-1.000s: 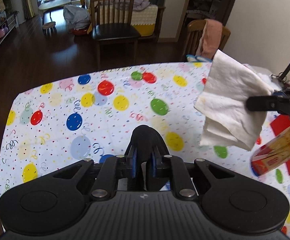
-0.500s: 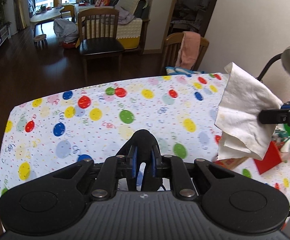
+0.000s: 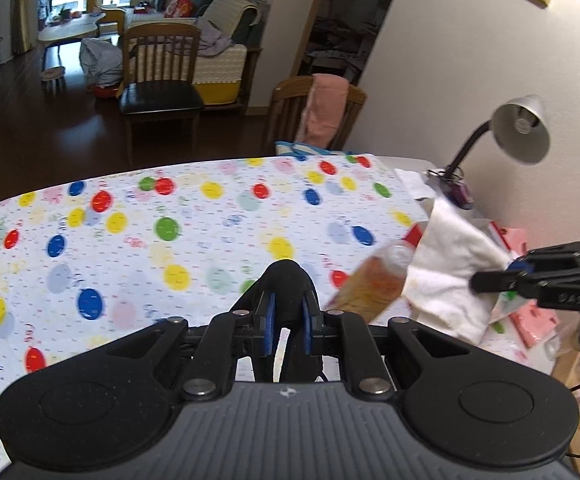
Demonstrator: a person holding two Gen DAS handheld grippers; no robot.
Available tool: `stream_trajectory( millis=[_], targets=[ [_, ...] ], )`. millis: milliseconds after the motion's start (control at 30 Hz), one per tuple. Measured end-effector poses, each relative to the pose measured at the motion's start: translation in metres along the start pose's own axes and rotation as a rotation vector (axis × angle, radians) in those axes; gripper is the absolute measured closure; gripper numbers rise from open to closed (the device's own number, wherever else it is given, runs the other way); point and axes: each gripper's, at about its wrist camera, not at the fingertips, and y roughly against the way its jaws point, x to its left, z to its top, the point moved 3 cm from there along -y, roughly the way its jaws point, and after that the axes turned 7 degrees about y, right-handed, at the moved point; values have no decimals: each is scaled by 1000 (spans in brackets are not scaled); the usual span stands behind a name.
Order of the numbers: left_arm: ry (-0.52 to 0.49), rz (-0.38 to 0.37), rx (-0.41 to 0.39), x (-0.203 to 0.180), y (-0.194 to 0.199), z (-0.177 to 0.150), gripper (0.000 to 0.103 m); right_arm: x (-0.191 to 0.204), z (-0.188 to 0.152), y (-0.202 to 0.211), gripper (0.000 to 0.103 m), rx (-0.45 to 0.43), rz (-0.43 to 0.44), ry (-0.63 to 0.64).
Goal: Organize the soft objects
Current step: 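Carry the black hat with the left gripper while the right gripper carries the white cloth over the box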
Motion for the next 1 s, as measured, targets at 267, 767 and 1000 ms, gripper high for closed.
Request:
stream_trajectory(
  millis=[267, 767, 1000],
  targets=[
    [-50, -62, -1, -79, -4, 4, 90, -51, -37, 39, 91, 60, 15, -26],
    [-180, -155, 1, -235, -50, 33, 90, -181, -73, 111, 91, 36, -106, -102],
    [-267, -207, 18, -310, -79, 40, 89, -230, -98, 130, 91, 41, -159, -140]
  ],
)
